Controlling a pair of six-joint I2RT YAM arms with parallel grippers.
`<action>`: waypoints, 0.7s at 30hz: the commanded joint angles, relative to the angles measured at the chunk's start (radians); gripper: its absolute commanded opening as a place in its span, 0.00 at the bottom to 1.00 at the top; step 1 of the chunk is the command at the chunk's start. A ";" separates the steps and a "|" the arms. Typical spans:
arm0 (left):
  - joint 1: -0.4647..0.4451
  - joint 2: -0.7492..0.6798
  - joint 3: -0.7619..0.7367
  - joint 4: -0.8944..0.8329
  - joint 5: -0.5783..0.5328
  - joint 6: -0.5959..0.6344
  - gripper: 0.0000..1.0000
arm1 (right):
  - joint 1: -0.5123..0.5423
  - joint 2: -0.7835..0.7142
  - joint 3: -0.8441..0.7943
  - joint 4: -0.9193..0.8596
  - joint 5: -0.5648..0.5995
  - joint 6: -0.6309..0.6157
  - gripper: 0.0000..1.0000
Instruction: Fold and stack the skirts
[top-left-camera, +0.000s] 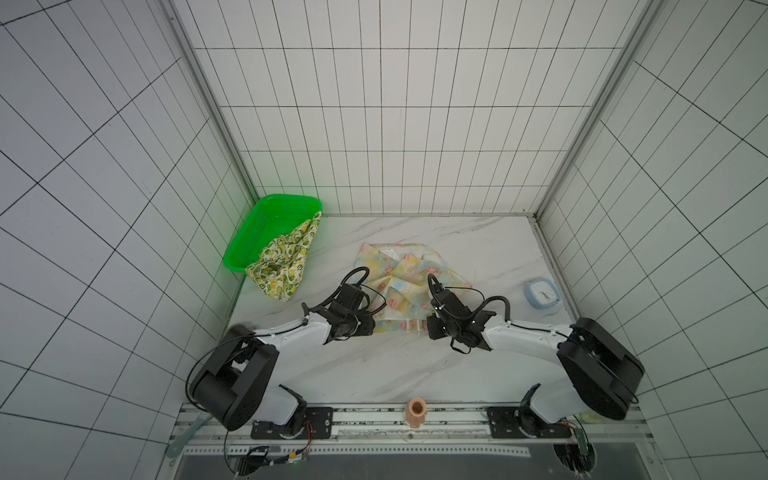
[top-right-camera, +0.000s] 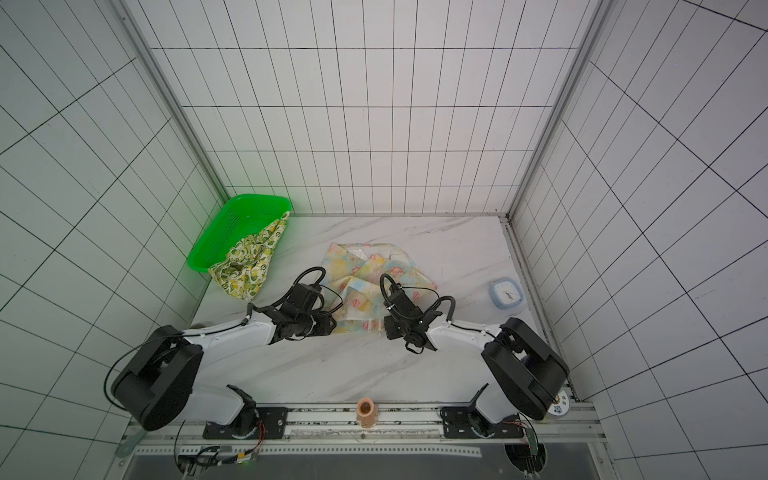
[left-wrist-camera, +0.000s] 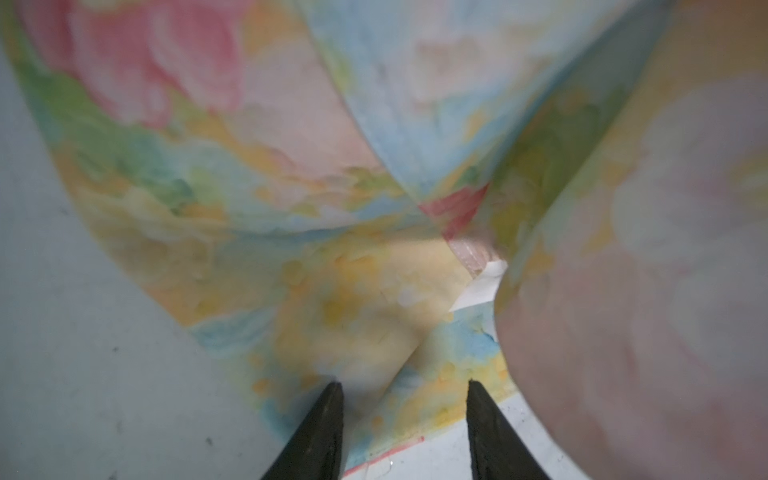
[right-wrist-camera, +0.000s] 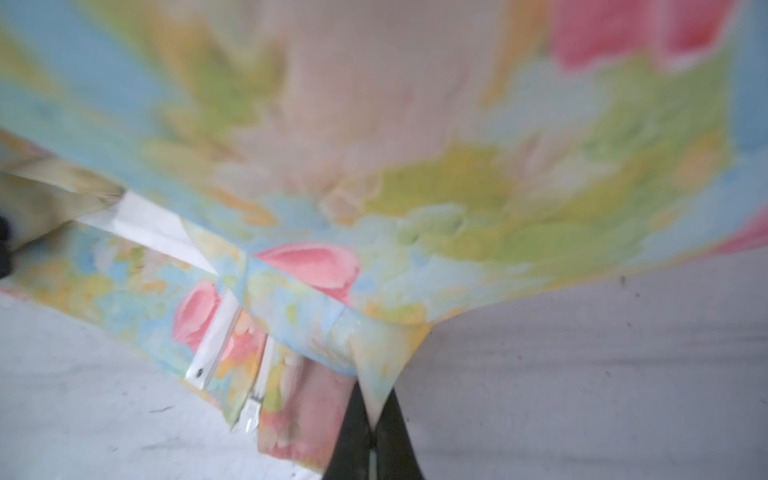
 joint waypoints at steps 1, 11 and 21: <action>-0.002 0.044 -0.005 0.012 -0.067 -0.021 0.48 | 0.005 -0.089 0.030 -0.071 -0.007 0.030 0.00; 0.001 0.106 0.000 0.033 -0.115 -0.008 0.46 | 0.004 -0.220 -0.094 -0.145 -0.011 0.100 0.20; -0.011 -0.003 -0.050 0.088 -0.055 0.014 0.48 | 0.077 -0.082 0.065 -0.106 0.045 -0.037 0.43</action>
